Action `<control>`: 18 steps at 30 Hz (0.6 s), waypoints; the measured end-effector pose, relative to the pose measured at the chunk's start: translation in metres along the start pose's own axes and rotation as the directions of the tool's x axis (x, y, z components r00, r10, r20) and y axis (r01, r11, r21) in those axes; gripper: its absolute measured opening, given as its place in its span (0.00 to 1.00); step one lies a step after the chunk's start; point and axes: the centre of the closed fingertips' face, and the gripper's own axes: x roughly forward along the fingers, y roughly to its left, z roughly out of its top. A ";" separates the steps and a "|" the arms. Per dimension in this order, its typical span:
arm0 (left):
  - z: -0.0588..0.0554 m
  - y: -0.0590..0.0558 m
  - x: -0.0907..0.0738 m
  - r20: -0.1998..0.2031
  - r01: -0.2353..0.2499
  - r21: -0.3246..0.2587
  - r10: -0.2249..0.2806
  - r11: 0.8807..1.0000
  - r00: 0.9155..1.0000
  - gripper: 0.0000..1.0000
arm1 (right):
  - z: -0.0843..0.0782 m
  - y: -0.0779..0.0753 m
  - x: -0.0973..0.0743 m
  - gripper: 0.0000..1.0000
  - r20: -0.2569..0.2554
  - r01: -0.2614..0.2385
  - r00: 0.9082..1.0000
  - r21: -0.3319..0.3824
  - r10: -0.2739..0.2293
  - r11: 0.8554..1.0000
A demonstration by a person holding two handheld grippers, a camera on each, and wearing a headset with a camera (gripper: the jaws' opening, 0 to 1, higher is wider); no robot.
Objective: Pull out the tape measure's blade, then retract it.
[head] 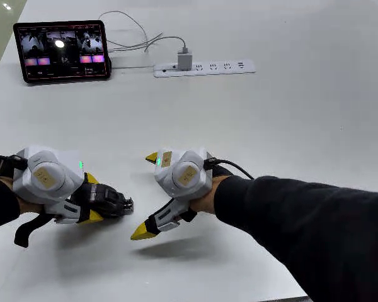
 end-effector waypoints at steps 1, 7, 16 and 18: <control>0.000 0.000 0.000 0.000 0.000 -0.004 0.000 1.000 1.000 0.33 | 0.000 0.000 0.001 0.99 0.003 -0.001 1.000 0.009 0.001 1.000; 0.001 0.001 0.000 0.005 0.002 -0.008 -0.002 1.000 1.000 0.33 | 0.005 -0.003 0.005 0.88 0.024 -0.003 1.000 0.033 0.002 0.999; 0.001 0.002 0.001 0.011 0.004 -0.014 -0.004 1.000 1.000 0.34 | -0.002 0.002 0.015 0.69 -0.001 -0.038 0.999 0.002 0.038 0.999; 0.001 0.002 0.001 0.012 0.006 -0.015 -0.005 1.000 1.000 0.34 | -0.003 0.005 0.016 0.62 -0.009 -0.055 0.998 -0.006 0.055 0.998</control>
